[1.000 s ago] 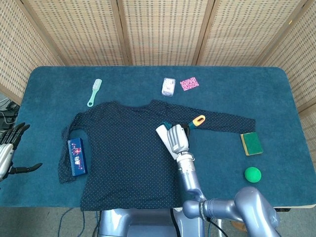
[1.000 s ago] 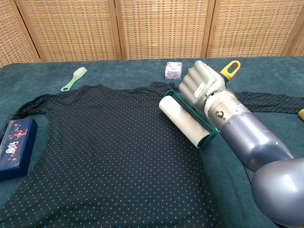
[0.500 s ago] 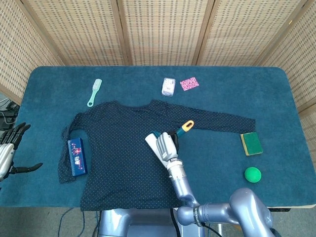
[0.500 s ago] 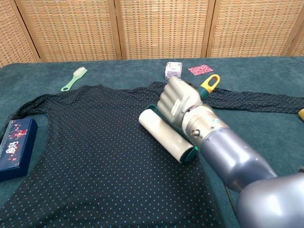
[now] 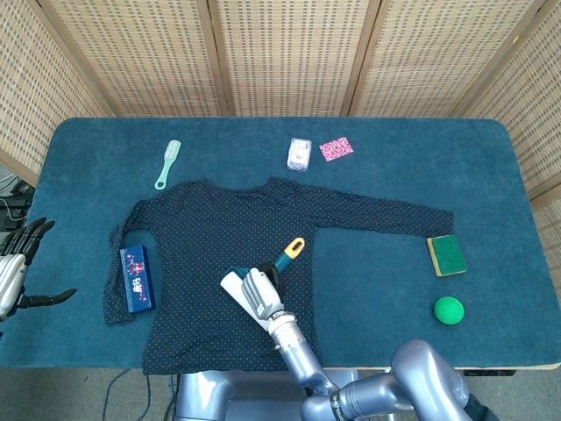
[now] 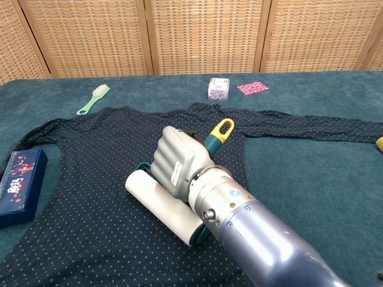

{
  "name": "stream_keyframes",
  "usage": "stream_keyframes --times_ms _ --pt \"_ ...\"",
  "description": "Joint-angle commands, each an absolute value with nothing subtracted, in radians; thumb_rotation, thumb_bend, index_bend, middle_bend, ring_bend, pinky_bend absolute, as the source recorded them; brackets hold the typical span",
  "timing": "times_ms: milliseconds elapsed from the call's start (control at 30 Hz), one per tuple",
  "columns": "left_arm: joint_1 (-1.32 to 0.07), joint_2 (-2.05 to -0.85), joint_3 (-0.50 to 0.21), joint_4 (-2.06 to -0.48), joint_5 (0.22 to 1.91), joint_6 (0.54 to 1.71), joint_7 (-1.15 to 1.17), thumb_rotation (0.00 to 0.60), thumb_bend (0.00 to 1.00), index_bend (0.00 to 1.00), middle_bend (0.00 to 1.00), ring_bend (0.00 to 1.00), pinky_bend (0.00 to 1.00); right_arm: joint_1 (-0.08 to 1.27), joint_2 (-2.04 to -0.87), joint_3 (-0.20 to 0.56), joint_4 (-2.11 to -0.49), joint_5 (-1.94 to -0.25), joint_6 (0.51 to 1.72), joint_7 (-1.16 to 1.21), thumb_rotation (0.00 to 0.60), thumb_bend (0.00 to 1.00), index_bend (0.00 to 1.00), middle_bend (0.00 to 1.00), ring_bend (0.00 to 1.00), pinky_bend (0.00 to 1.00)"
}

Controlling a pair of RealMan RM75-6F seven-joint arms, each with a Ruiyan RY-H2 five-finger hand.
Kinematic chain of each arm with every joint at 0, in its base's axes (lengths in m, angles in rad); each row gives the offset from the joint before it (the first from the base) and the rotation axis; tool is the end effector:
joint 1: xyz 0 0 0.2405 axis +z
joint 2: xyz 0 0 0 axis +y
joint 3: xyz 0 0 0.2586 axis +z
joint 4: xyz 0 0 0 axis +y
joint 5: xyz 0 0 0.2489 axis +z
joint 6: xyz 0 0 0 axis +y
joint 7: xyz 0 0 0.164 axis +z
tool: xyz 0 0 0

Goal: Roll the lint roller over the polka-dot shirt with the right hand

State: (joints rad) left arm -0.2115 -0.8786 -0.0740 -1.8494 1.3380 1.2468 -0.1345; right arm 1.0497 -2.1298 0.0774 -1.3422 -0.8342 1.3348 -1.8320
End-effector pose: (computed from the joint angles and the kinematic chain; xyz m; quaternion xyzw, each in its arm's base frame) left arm -0.3013 0.2416 0.1535 -0.5819 -0.4863 -0.3767 0.5319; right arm 0.0035 -0.2702 -0.1947 0.8211 0.1363 0.1194 0.5412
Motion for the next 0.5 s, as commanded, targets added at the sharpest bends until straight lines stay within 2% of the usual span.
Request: stream_keyframes --times_ms 33,500 --pt "-0.211 -0.878 -0.074 -1.849 1.338 1.247 -0.135 0.6 0.0 0.0 0.0 0.0 0.0 1.046 -2.132 0.069 -1.355 -0.842 1.333 -1.837 0.6 0.88 0.7 1.0 1.0 1.0" --pt "-0.211 -0.879 -0.073 -1.849 1.341 1.249 -0.135 0.6 0.0 0.0 0.0 0.0 0.0 0.995 -2.065 0.061 -1.279 -0.841 1.339 -1.828 0.6 0.88 0.69 1.0 1.0 1.0"
